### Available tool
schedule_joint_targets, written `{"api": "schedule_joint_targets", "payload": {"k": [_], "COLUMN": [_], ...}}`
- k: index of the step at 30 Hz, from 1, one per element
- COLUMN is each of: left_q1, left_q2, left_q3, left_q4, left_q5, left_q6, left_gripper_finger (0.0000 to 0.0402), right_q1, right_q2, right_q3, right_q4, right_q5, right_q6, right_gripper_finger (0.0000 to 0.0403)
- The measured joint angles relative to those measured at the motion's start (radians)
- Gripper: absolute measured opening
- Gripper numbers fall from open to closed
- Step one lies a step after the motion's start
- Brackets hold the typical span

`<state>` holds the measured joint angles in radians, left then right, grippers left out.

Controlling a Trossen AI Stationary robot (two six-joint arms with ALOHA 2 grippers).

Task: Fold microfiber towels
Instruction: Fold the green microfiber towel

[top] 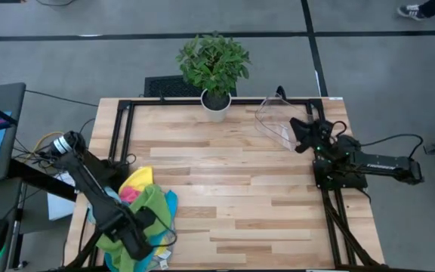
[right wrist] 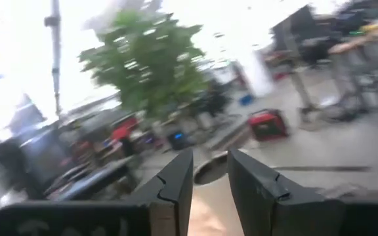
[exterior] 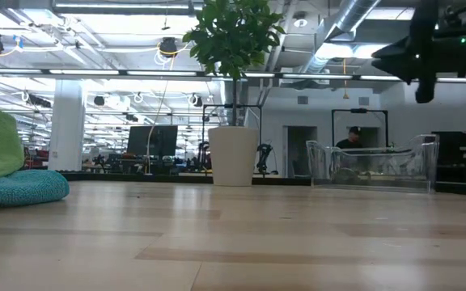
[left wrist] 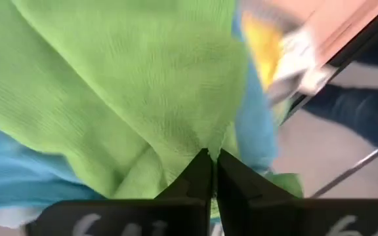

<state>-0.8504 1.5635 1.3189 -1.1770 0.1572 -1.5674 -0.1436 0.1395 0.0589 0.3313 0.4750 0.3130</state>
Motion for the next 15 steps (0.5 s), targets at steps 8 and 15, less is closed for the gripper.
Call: {"api": "schedule_joint_targets", "payload": {"k": [8,15], "left_q1": [0.191,0.350], "left_q2": [-0.001,-0.001], "left_q3": [0.208,0.289], "left_q4": [-0.282,-0.301], "left_q5": [-0.146,-0.170], "left_q6": [0.231,0.474], "left_gripper_finger": [0.0001,0.0000], "right_q1": [0.079,0.095], "right_q2": [0.162,0.478], "right_q3": [0.046,0.229], "right_q4": [-0.011,-0.032], "right_q5": [-0.031,-0.031], "right_q6": [-0.086,-0.208], "right_gripper_finger": [0.0124,0.0169]}}
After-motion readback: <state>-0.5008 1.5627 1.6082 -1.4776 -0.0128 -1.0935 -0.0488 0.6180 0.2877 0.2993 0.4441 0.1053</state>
